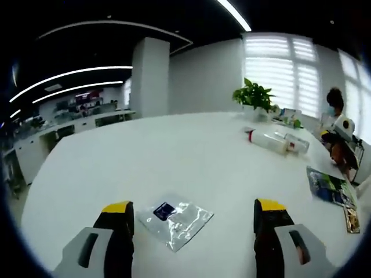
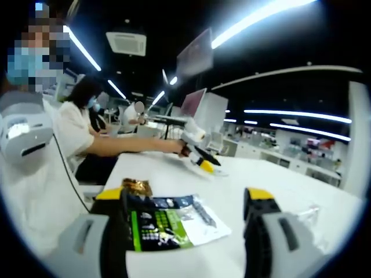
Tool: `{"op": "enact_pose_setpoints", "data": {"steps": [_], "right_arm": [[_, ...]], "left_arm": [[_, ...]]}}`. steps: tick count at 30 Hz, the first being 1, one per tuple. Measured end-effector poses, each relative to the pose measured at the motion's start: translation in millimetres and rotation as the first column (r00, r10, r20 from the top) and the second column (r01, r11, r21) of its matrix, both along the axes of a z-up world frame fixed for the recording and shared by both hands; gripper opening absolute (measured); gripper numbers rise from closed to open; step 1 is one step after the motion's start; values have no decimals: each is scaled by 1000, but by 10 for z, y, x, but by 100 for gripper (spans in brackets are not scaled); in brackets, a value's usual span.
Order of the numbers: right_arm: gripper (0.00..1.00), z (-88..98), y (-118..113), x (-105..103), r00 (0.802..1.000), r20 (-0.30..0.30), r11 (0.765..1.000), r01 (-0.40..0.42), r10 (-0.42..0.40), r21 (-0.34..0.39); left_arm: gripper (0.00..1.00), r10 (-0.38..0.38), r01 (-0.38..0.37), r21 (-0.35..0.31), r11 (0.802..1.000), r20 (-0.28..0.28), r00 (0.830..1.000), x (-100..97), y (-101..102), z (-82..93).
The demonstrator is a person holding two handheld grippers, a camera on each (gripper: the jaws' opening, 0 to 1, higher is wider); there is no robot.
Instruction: Arrange the skincare products in the storage area until every visible bottle or jar stands upright without overlapping.
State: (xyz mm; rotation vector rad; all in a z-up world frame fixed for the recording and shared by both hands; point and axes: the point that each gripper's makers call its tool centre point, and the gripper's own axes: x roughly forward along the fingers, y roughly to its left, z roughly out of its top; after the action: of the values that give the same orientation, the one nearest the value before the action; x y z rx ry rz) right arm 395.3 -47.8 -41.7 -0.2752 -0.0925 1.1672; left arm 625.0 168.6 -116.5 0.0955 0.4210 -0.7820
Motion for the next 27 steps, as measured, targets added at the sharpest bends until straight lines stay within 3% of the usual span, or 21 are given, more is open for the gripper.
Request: {"op": "enact_pose_setpoints", "data": {"steps": [27], "right_arm": [[83,-3,-7,-4,1000,0,1000,-2,2,1]], "left_arm": [[85,22,-23,-31,999,-25,999,98,8,-61]]}}
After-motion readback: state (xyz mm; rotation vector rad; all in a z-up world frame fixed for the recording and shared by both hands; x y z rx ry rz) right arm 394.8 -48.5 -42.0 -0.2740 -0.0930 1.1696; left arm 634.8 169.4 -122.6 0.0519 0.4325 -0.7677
